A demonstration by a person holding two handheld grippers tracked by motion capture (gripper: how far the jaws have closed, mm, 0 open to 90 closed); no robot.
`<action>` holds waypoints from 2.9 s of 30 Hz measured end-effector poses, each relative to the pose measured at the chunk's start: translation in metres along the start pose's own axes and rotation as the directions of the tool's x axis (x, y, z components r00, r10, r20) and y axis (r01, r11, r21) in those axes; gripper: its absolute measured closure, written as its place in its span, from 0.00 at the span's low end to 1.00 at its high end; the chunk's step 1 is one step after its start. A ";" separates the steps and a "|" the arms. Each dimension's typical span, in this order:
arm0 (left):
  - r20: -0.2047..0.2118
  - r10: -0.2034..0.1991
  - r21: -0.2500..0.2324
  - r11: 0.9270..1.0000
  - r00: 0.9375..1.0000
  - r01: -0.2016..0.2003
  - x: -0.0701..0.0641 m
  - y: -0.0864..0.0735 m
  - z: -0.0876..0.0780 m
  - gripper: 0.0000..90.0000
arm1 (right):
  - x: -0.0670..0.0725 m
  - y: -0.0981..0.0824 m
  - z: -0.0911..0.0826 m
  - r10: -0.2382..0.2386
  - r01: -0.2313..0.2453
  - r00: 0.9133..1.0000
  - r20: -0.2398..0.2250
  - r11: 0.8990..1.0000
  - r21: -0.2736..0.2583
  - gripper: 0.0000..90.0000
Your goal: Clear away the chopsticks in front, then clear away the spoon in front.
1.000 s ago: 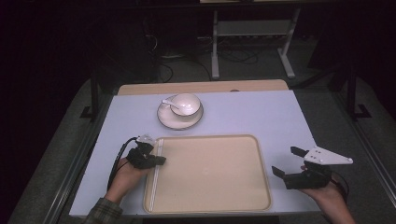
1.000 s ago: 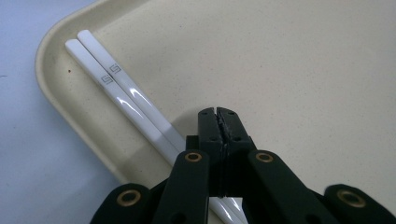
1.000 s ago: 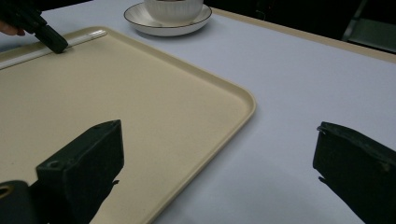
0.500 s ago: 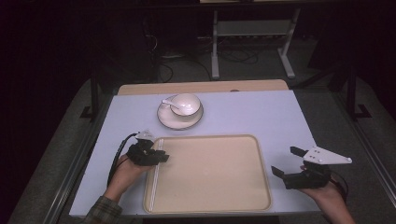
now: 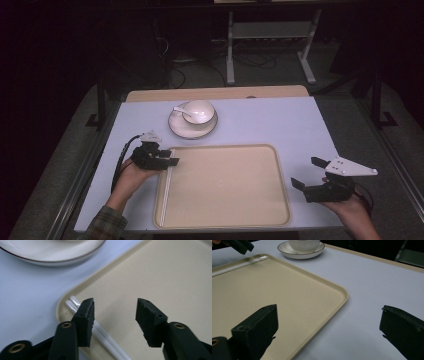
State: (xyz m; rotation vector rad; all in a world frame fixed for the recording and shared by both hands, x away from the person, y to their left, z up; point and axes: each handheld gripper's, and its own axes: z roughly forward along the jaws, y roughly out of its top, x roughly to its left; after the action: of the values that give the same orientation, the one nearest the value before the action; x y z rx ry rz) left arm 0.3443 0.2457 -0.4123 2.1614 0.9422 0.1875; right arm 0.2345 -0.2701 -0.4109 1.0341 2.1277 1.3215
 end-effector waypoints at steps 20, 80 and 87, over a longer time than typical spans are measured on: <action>0.003 0.008 -0.045 0.999 1.000 -0.008 0.031 0.026 -0.003 0.39 | -0.001 0.001 0.002 0.004 -0.004 1.000 -0.002 1.000 0.000 0.02; 0.023 -0.068 -0.032 0.997 0.997 0.068 0.118 0.116 0.056 0.66 | -0.005 -0.003 0.002 0.017 -0.017 1.000 -0.001 1.000 0.007 0.02; 0.032 -0.058 -0.049 0.997 0.998 0.060 0.117 0.116 0.052 0.73 | -0.005 -0.002 0.002 0.016 -0.016 1.000 0.000 1.000 0.005 0.02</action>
State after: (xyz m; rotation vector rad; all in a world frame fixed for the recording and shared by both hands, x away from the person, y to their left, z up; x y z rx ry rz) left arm 0.5154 0.2428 -0.3864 2.0823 0.9731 0.1477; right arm 0.2379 -0.2732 -0.4141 1.0550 2.1286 1.3242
